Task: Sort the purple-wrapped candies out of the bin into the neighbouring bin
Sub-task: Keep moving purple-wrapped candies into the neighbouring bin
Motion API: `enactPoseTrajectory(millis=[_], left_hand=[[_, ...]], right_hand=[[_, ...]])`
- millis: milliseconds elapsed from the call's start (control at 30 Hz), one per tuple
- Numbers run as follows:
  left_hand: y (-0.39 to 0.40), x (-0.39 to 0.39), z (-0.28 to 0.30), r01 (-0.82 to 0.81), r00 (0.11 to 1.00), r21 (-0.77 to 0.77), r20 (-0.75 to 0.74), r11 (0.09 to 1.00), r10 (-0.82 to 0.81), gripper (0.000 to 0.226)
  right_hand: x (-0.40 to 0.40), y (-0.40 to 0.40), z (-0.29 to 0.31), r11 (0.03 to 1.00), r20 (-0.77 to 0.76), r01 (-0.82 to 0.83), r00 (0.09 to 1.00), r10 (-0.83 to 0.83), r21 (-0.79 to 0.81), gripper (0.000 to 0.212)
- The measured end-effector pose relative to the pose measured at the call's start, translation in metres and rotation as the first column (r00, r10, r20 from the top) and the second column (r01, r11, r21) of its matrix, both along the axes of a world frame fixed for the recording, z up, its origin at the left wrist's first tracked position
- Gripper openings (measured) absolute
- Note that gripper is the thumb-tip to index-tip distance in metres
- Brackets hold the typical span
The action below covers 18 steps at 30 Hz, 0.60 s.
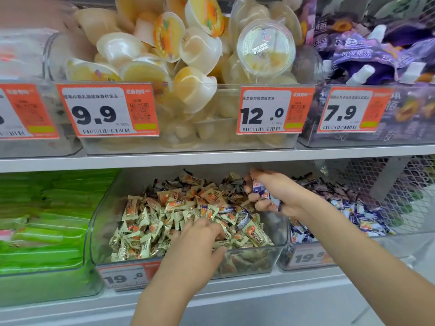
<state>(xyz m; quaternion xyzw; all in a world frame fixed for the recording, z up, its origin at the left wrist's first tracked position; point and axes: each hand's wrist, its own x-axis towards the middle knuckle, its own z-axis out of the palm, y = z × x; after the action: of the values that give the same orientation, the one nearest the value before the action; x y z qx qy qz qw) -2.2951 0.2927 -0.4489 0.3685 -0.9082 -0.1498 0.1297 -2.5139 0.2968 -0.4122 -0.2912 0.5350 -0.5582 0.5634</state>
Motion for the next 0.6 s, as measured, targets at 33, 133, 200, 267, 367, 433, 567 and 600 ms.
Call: enactPoseTrajectory(millis=[33, 133, 200, 267, 367, 433, 567, 600], left_hand=[[0.001, -0.003, -0.001, 0.013, 1.0, 0.016, -0.005, 1.0, -0.013, 0.024], [0.004, -0.009, -0.004, 0.052, 0.999, 0.044, -0.012, 0.998, -0.052, 0.027], [0.004, -0.013, -0.006, 0.058, 0.998, 0.033, -0.009, 0.998, -0.057, 0.027], [0.004, -0.017, -0.007, 0.058, 0.998, 0.029, -0.014, 0.998, -0.057, 0.026], [0.004, -0.025, -0.007, 0.074, 0.997, 0.036, -0.014, 0.997, -0.073, 0.025], [0.002, -0.028, -0.006, 0.092, 0.996, 0.054, -0.007, 0.994, -0.092, 0.024], [-0.003, -0.025, -0.002, 0.111, 0.994, 0.098, -0.01, 0.989, -0.111, 0.018], [-0.003, -0.022, -0.001, 0.118, 0.993, 0.099, -0.001, 0.988, -0.118, 0.017]], right_hand=[[-0.004, 0.01, 0.0, 1.0, -0.082, -0.005, 0.997, 0.004, -0.015, 0.026], [-0.03, 0.041, -0.002, 0.993, -0.099, 0.026, 0.994, -0.037, -0.114, 0.032], [-0.05, 0.06, -0.005, 0.987, -0.119, 0.088, 0.987, -0.104, -0.13, 0.033], [-0.067, 0.074, -0.009, 0.979, -0.265, 0.195, 0.943, -0.203, -0.054, 0.035], [-0.092, 0.078, -0.023, 0.948, -0.492, 0.303, 0.843, -0.217, 0.101, 0.056], [-0.103, 0.077, -0.025, 0.929, -0.598, 0.349, 0.773, -0.213, 0.121, 0.064], [-0.099, 0.09, -0.022, 0.927, -0.742, 0.345, 0.582, -0.333, -0.146, 0.054], [-0.092, 0.092, -0.02, 0.92, -0.74, 0.317, 0.558, -0.376, -0.229, 0.047]])
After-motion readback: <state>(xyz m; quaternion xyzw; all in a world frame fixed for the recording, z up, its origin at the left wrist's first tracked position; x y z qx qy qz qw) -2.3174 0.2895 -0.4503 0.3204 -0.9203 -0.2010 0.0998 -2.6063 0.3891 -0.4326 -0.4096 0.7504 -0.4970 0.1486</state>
